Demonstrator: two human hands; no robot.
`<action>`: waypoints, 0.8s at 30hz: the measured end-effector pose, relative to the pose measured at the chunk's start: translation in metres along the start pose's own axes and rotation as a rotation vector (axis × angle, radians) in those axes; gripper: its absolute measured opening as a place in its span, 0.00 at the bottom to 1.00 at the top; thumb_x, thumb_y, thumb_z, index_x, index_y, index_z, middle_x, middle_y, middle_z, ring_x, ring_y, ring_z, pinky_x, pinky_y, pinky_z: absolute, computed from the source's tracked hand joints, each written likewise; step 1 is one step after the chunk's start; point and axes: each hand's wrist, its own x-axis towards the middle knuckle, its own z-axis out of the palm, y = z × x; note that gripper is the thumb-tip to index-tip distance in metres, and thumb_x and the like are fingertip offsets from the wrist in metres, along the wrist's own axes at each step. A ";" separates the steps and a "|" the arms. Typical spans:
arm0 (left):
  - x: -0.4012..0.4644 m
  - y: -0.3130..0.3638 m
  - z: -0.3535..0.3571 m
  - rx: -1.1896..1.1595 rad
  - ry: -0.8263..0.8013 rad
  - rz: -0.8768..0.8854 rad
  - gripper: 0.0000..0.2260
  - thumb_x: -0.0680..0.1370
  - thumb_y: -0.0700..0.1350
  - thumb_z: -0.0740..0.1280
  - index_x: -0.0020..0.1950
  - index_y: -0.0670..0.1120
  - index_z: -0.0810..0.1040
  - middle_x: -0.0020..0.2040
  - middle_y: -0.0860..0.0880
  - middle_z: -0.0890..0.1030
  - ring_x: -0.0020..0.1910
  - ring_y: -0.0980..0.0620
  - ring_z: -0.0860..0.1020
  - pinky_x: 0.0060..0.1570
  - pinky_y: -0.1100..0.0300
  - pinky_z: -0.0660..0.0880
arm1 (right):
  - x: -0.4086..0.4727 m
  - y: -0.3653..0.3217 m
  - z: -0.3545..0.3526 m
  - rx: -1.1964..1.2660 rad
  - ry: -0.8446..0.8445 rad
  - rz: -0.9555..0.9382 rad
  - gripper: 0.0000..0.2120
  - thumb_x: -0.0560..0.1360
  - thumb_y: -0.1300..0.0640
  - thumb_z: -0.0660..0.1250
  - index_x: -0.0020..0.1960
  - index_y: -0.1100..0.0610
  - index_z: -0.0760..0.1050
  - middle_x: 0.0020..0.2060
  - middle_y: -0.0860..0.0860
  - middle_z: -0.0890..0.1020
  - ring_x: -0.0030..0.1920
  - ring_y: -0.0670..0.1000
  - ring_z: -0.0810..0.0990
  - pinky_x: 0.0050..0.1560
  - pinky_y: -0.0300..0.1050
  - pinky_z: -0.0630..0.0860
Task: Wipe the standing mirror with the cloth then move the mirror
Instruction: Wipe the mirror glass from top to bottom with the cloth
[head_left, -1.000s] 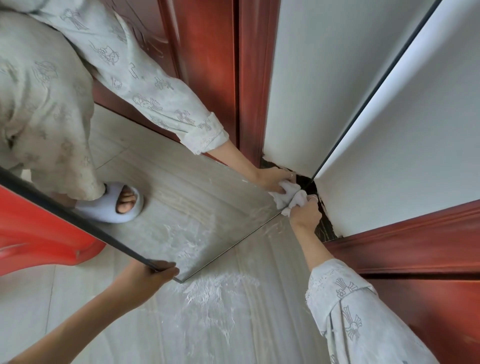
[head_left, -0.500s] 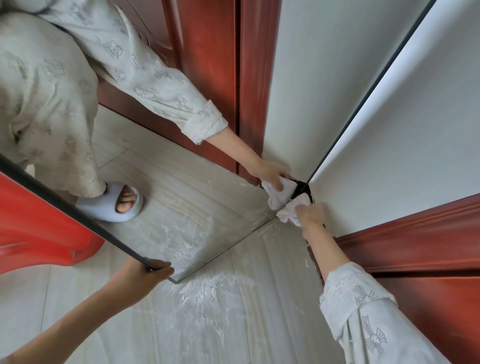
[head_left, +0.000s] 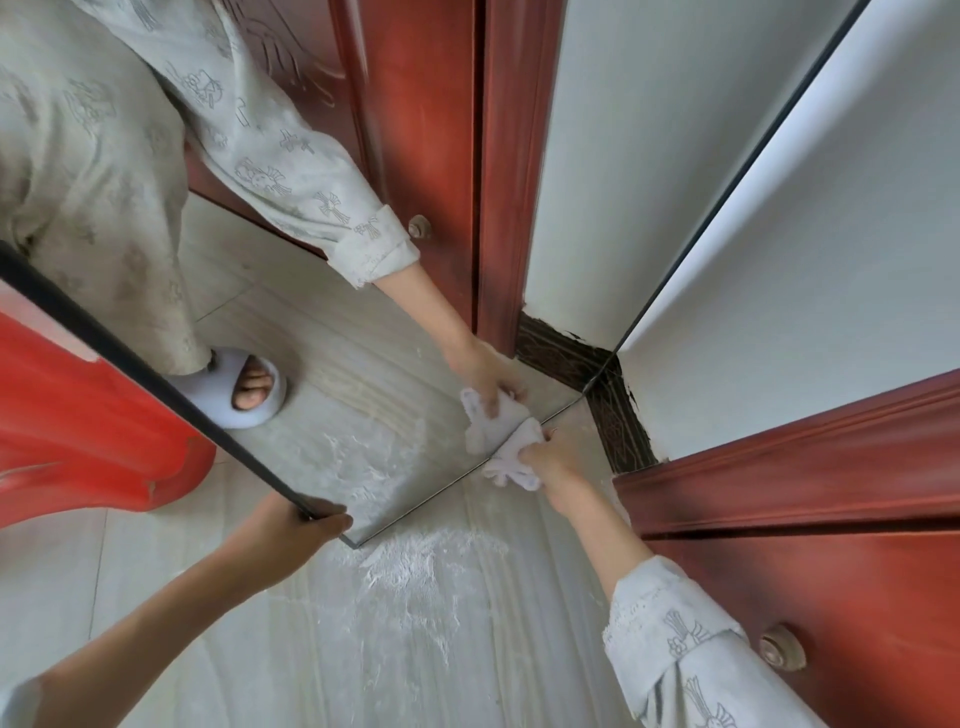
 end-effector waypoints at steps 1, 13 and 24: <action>0.001 0.000 0.000 -0.007 0.001 -0.001 0.04 0.74 0.40 0.67 0.40 0.44 0.75 0.40 0.46 0.74 0.39 0.51 0.70 0.34 0.68 0.63 | -0.006 0.005 0.004 -0.015 -0.119 0.002 0.20 0.73 0.67 0.61 0.64 0.66 0.66 0.58 0.59 0.75 0.57 0.58 0.76 0.54 0.50 0.75; 0.007 -0.009 0.000 -0.058 -0.033 -0.027 0.04 0.73 0.40 0.68 0.39 0.40 0.78 0.40 0.45 0.73 0.41 0.51 0.70 0.38 0.60 0.65 | -0.020 -0.029 -0.079 -0.036 0.314 -0.166 0.17 0.72 0.68 0.58 0.61 0.64 0.69 0.54 0.60 0.77 0.55 0.59 0.76 0.55 0.50 0.74; 0.010 -0.013 0.003 -0.088 -0.028 0.011 0.06 0.73 0.39 0.67 0.39 0.45 0.72 0.41 0.46 0.70 0.42 0.52 0.67 0.34 0.64 0.61 | -0.034 -0.050 -0.049 -0.123 0.412 -0.422 0.17 0.69 0.67 0.59 0.58 0.62 0.68 0.55 0.62 0.76 0.56 0.62 0.75 0.58 0.56 0.72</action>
